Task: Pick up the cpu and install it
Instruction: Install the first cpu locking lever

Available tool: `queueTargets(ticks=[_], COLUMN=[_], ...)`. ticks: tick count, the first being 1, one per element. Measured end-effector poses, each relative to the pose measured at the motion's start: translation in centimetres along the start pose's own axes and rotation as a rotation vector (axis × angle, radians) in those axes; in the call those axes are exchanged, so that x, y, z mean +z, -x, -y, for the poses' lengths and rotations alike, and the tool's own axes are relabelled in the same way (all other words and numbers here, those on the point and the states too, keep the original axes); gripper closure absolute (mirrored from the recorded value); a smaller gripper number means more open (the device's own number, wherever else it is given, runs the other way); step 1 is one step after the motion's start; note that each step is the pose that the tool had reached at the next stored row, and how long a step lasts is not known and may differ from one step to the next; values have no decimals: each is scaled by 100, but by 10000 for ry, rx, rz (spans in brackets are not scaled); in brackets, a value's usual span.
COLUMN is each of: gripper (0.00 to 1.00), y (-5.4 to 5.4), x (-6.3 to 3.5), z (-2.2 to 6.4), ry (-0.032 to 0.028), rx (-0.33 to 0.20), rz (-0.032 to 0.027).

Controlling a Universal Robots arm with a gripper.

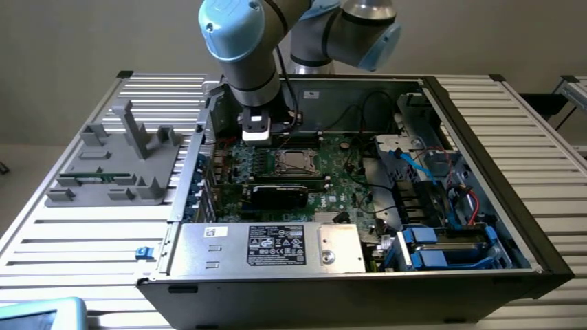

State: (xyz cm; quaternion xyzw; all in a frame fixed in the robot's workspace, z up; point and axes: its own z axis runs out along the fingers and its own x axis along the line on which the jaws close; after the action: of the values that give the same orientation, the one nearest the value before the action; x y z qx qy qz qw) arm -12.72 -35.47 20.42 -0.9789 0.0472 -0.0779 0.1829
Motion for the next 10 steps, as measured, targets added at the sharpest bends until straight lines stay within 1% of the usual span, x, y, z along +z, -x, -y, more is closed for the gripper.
queueTargets(ticks=[2, 4, 6, 7, 10], gripper=[88, 88, 88, 88, 88], y=[0, 0, 0, 0, 0], x=[0, 1, 3, 4, 4], z=[0, -1, -2, -4, -14], ry=[-11, -86, -141, -157, -155], rx=[4, 8, 14, 22, 74], rz=[-13, -37, -54, -61, -82])
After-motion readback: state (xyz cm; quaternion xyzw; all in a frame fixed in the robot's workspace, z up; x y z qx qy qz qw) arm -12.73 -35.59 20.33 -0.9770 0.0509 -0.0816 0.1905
